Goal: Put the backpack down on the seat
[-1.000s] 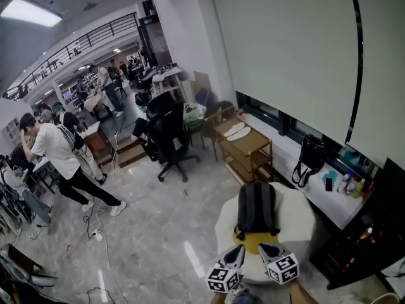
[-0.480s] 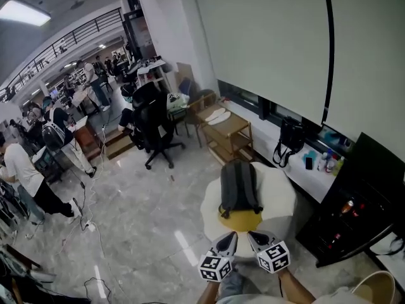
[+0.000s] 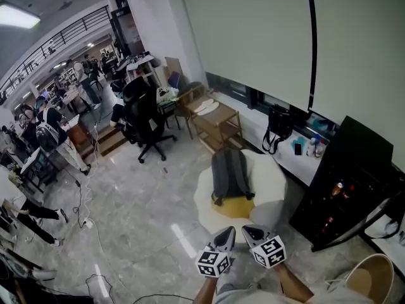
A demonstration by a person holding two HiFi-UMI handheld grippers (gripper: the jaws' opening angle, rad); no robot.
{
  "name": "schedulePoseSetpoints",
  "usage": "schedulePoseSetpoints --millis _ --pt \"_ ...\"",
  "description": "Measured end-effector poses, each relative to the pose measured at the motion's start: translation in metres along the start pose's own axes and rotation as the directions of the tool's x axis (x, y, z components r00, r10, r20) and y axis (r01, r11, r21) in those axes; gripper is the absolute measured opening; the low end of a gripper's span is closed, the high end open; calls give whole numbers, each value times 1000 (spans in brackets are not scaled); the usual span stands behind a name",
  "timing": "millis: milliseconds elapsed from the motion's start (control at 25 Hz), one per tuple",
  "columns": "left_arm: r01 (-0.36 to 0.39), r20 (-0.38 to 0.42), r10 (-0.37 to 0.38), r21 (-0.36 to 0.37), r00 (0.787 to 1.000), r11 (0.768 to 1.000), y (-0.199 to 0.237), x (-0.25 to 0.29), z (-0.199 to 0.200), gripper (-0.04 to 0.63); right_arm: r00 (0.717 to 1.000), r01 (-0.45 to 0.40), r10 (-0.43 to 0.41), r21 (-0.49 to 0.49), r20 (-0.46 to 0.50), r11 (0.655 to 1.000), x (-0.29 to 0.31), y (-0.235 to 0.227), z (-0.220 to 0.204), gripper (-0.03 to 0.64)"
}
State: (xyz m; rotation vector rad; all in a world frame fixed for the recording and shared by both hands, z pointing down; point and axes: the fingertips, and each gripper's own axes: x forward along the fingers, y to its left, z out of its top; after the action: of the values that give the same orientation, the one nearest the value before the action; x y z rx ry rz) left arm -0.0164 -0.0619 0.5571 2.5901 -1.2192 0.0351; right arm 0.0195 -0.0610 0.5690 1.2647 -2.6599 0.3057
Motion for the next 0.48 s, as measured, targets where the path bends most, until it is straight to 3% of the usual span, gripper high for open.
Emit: schedulePoseSetpoints --millis 480 --pt "5 5 -5 2 1000 1000 3 -76 3 31 999 46 -46 -8 5 999 -19 59 0 28"
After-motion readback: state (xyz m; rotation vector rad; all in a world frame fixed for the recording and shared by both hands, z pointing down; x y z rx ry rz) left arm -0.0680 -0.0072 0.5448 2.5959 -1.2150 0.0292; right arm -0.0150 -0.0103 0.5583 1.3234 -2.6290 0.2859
